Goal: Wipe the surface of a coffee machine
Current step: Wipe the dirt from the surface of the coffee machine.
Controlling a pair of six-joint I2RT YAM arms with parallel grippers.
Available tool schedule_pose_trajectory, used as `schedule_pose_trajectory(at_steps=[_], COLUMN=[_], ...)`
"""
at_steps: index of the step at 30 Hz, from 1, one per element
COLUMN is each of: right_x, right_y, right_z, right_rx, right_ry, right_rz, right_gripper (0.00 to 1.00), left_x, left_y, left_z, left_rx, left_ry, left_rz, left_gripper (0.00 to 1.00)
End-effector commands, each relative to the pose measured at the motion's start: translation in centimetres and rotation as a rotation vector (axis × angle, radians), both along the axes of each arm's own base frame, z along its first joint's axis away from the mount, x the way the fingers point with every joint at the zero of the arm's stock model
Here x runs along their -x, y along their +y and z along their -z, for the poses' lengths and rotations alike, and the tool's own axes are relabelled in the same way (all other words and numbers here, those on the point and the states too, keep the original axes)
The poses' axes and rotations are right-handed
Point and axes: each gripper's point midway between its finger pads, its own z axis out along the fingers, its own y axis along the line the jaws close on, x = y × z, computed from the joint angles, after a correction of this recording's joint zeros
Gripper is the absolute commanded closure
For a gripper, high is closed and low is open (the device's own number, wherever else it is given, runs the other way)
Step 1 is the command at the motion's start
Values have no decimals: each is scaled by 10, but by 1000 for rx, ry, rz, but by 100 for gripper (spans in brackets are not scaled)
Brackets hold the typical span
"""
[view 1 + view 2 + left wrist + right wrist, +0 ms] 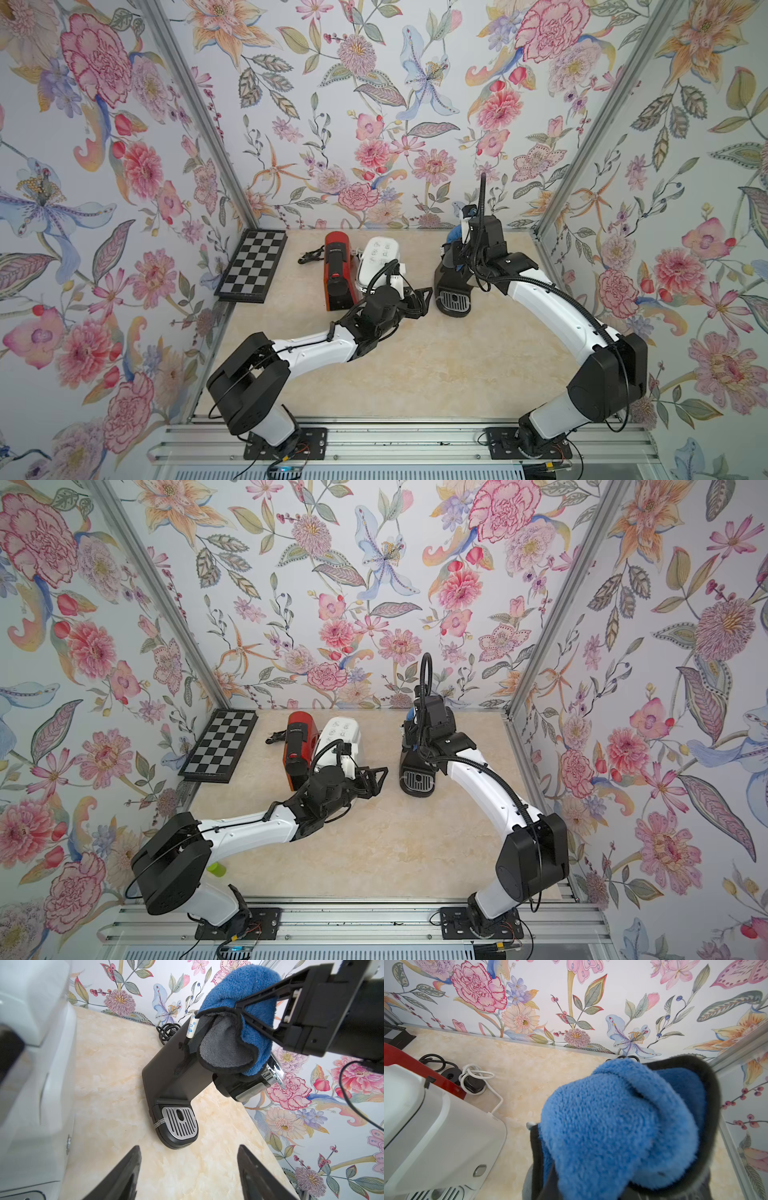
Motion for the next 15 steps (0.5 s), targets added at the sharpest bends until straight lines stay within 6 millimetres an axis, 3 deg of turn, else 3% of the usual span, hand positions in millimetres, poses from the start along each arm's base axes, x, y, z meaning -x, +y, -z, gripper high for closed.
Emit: schedule_pose_trajectory(at_steps=[1, 3, 7, 12, 14, 15], right_x=[10, 12, 2, -19, -35, -36], right_y=[45, 66, 77, 90, 86, 96], right_z=[-3, 11, 16, -5, -10, -10], right_rx=[31, 35, 59, 152, 243, 288], right_ry=[0, 26, 24, -51, -84, -92], right_rz=[-112, -152, -146, -131, -82, -84], right_gripper=[98, 98, 98, 98, 98, 98], left_x=[-7, -7, -6, -6, -5, -3], left_y=[-7, -7, 2, 8, 9, 11], left_z=[-1, 0, -1, -3, -1, -14], left_rx=[32, 32, 25, 23, 18, 39], left_ry=[7, 11, 8, 1, 2, -16], left_rz=[11, 11, -9, -27, -26, -26], left_gripper=[26, 26, 26, 26, 27, 26])
